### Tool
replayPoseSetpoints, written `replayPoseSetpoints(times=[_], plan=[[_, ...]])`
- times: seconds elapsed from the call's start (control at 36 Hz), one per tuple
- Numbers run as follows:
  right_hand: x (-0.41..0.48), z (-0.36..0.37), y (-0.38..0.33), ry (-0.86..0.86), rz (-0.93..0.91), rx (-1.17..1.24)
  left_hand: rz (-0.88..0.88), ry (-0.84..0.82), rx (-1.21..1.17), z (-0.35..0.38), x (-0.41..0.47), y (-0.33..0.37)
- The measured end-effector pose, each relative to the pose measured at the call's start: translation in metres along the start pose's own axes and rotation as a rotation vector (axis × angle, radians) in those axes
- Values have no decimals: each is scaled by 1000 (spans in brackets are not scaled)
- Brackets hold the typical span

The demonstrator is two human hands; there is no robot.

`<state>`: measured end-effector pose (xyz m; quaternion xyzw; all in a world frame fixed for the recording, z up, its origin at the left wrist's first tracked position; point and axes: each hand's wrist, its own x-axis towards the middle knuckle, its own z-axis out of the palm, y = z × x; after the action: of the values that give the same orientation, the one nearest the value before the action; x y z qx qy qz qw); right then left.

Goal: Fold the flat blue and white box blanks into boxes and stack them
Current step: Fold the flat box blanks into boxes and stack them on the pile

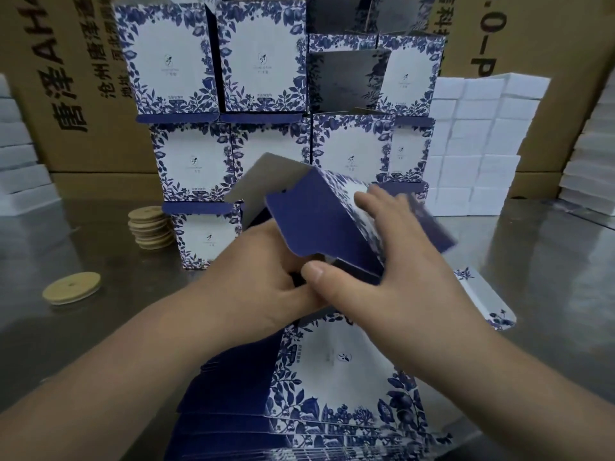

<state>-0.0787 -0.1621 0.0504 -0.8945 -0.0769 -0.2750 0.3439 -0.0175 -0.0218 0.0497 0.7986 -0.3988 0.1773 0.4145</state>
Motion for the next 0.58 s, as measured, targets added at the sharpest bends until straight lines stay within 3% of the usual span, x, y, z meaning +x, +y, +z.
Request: replayPoseSetpoints(times=[0.22, 0.33, 0.47, 0.58], plan=[[5, -4, 1, -56, -60, -63, -15, -168, 112, 3, 0, -4], [6, -5, 4, -1, -81, 13, 201, -226, 77, 4, 4, -4], [8, -5, 6, 49, -146, 134, 296, -123, 119, 6, 6, -10], [8, -5, 10, 72, -187, 197, 360, 96, 232, 6, 6, -11]])
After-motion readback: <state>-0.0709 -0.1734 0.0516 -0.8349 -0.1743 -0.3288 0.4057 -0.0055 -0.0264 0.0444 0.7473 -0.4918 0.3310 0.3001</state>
